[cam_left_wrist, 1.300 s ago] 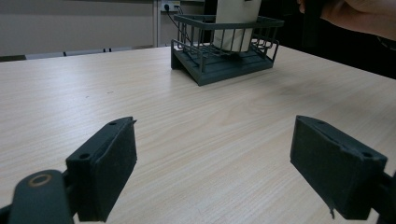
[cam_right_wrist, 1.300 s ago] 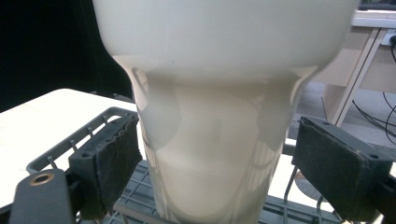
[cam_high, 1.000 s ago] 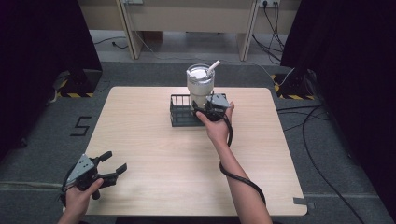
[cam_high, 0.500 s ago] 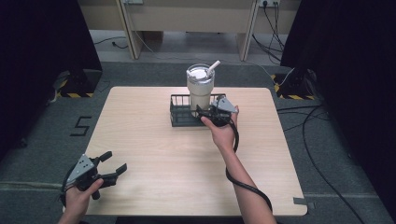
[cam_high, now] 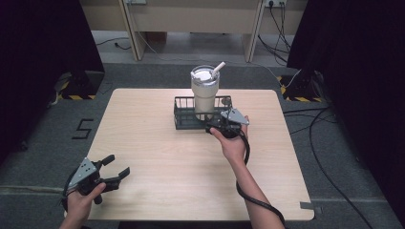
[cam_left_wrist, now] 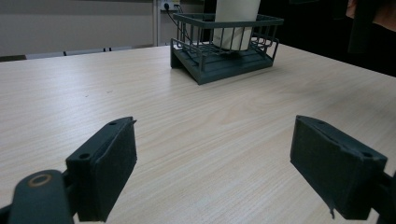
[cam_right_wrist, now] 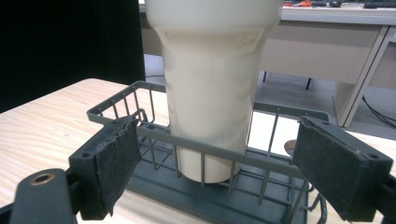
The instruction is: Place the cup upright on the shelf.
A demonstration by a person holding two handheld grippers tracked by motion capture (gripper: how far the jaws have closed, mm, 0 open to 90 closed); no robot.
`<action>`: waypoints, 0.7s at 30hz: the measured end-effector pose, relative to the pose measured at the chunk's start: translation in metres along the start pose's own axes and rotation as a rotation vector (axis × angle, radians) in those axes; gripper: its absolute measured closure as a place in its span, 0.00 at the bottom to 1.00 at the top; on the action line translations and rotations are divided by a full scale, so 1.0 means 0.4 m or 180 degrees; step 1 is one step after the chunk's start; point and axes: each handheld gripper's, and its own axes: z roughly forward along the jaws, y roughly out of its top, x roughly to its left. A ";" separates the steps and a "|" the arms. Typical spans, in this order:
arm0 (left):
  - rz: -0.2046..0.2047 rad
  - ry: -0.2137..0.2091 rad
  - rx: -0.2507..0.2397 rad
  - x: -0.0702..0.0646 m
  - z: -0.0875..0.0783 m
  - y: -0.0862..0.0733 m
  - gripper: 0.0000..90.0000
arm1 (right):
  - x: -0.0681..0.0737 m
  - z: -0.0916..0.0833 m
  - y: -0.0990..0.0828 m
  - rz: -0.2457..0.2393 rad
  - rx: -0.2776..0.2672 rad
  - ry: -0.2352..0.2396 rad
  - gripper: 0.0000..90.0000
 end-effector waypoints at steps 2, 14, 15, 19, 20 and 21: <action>-0.0001 0.0002 0.0002 -0.001 0.000 0.000 0.16 | 0.001 -0.010 -0.001 -0.0003 -0.0009 0.0004 0.17; 0.0002 0.0004 0.0002 0.000 -0.001 0.000 0.16 | 0.011 -0.059 -0.016 -0.0027 0.0017 0.0042 0.17; 0.0002 0.0005 0.0004 0.000 -0.001 0.000 0.16 | 0.012 -0.064 -0.018 -0.0036 0.0024 0.0044 0.17; 0.0001 0.0003 0.0005 -0.001 0.000 -0.001 0.16 | 0.011 -0.083 -0.033 -0.0065 0.0043 0.0037 0.17; 0.0003 0.0004 0.0004 -0.001 0.000 0.000 0.16 | 0.011 -0.087 -0.038 -0.0048 0.0058 0.0042 0.17; 0.0002 0.0002 0.0002 -0.001 0.000 0.000 0.16 | 0.011 -0.092 -0.042 -0.0043 0.0065 0.0035 0.17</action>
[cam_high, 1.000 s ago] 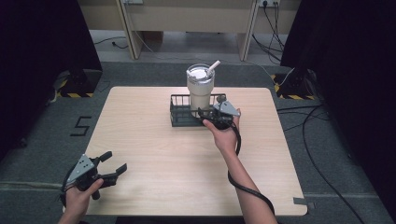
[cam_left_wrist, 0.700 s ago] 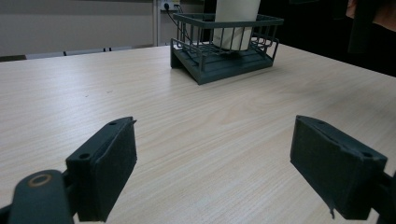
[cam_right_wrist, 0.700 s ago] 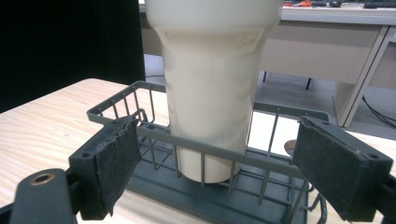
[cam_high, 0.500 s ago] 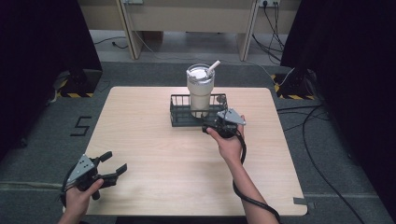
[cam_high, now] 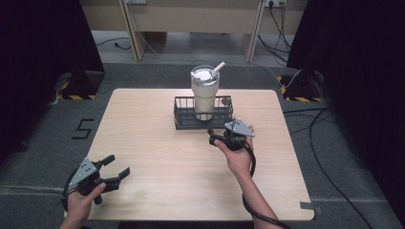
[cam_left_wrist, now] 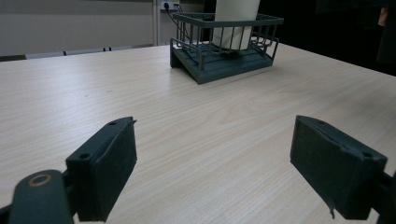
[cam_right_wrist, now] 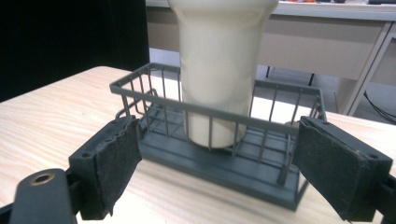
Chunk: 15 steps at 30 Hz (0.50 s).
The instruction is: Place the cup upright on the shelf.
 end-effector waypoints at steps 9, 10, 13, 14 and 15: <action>0.0003 0.0003 0.0003 -0.001 0.001 0.000 0.16 | -0.014 -0.050 -0.032 0.0016 0.0015 -0.0043 0.17; 0.0004 0.0003 0.0004 -0.001 0.001 0.000 0.16 | -0.016 -0.055 -0.035 0.0019 0.0016 -0.0046 0.17; 0.0004 0.0005 0.0003 -0.001 0.001 0.000 0.16 | -0.019 -0.070 -0.042 0.0029 0.0020 -0.0056 0.17; 0.0005 0.0006 0.0005 -0.001 0.001 0.000 0.16 | -0.020 -0.075 -0.043 0.0029 0.0023 -0.0063 0.17; 0.0006 0.0005 0.0007 -0.001 0.001 0.000 0.16 | -0.021 -0.079 -0.045 0.0030 0.0019 -0.0064 0.17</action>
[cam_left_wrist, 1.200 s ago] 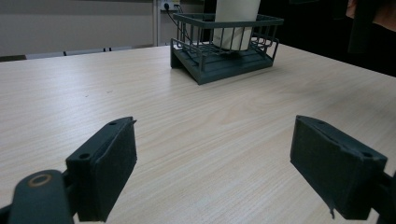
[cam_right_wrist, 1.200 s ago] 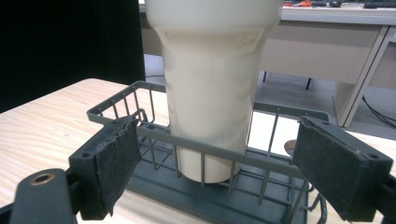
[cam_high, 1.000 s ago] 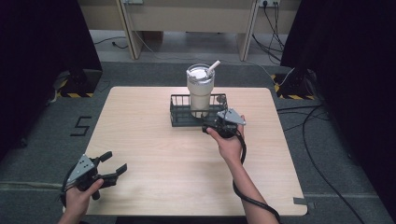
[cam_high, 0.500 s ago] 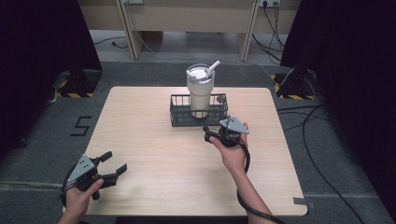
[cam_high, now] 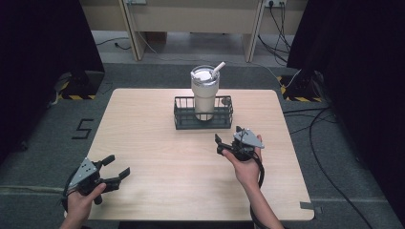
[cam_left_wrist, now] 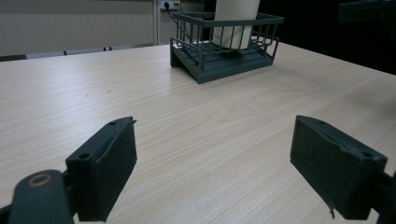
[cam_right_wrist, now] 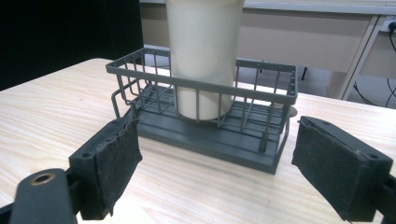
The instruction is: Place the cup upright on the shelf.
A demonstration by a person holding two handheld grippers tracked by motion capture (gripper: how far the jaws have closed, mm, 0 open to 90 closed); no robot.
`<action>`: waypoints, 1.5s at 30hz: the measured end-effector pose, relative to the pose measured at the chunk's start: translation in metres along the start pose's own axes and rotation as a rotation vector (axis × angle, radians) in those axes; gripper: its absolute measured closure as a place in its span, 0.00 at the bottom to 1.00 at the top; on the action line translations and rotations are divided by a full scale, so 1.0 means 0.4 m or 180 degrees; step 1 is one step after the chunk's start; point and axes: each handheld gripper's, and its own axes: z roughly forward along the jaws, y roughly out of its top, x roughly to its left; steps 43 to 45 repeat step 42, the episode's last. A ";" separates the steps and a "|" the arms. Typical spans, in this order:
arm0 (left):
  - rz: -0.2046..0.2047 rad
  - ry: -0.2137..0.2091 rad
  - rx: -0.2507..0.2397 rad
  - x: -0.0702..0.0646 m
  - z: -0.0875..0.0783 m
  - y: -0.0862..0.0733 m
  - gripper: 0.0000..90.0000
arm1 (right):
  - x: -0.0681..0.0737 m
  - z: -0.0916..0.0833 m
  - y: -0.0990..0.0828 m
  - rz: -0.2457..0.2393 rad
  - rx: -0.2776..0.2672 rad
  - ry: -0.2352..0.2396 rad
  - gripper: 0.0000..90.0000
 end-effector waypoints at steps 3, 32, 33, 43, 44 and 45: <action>-0.0001 0.0003 0.0003 0.000 0.000 0.000 0.16 | -0.003 -0.015 -0.007 0.0019 -0.0005 -0.0013 0.17; -0.0011 0.0022 0.0021 0.001 0.001 -0.001 0.16 | -0.020 -0.140 -0.107 0.0070 0.0059 -0.0107 0.17; -0.0017 0.0023 0.0017 0.001 0.001 -0.001 0.16 | -0.019 -0.142 -0.108 0.0064 0.0065 -0.0109 0.17; -0.0018 0.0031 0.0017 0.002 0.002 -0.001 0.16 | -0.016 -0.144 -0.113 -0.0067 0.0002 -0.0079 0.17; -0.0018 0.0031 0.0017 0.002 0.002 -0.001 0.16 | -0.016 -0.144 -0.113 -0.0067 0.0002 -0.0079 0.17; -0.0018 0.0031 0.0017 0.002 0.002 -0.001 0.16 | -0.016 -0.144 -0.113 -0.0067 0.0002 -0.0079 0.17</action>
